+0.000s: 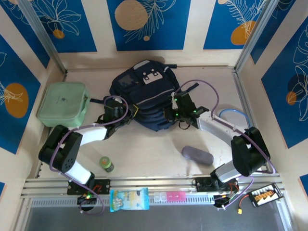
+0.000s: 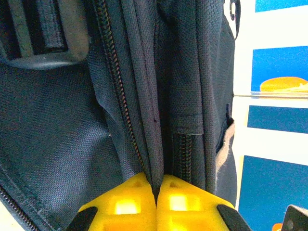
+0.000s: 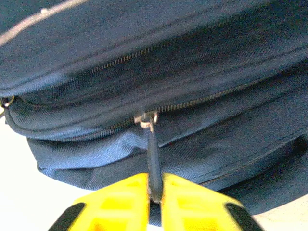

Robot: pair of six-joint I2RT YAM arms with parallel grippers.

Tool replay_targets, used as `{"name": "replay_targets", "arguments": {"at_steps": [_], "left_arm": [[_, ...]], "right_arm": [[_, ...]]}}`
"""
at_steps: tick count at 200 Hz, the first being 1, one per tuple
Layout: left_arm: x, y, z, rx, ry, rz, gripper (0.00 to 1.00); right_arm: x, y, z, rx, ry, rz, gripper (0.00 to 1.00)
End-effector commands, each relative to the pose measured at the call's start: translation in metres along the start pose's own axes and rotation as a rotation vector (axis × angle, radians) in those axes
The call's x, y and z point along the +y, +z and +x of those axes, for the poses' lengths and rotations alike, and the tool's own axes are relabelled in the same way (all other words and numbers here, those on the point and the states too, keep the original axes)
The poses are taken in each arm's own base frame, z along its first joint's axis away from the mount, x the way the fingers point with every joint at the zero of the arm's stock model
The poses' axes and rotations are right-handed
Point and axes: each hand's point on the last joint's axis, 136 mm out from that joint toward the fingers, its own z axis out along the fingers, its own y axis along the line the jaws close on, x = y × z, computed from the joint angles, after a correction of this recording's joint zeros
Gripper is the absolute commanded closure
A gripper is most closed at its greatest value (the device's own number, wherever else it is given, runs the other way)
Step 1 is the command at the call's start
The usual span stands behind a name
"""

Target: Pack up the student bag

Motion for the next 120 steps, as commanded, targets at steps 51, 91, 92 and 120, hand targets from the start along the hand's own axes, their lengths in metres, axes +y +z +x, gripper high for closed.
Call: {"name": "replay_targets", "arguments": {"at_steps": [51,91,92,120], "left_arm": [[-0.033,-0.005,-0.011,-0.014,0.054,0.081,1.00],[-0.035,-0.006,-0.010,-0.011,0.056,0.084,1.00],[-0.034,-0.006,-0.011,-0.012,0.056,0.084,1.00],[-0.035,-0.006,-0.011,-0.011,0.058,0.085,1.00]], "right_arm": [[0.014,-0.011,-0.014,-0.007,-0.064,0.001,0.59],[0.005,-0.001,-0.014,0.027,-0.106,0.071,0.58],[0.004,-0.001,-0.013,0.028,-0.106,0.073,0.58],[0.000,0.008,-0.012,0.067,-0.133,0.099,0.58]]}}
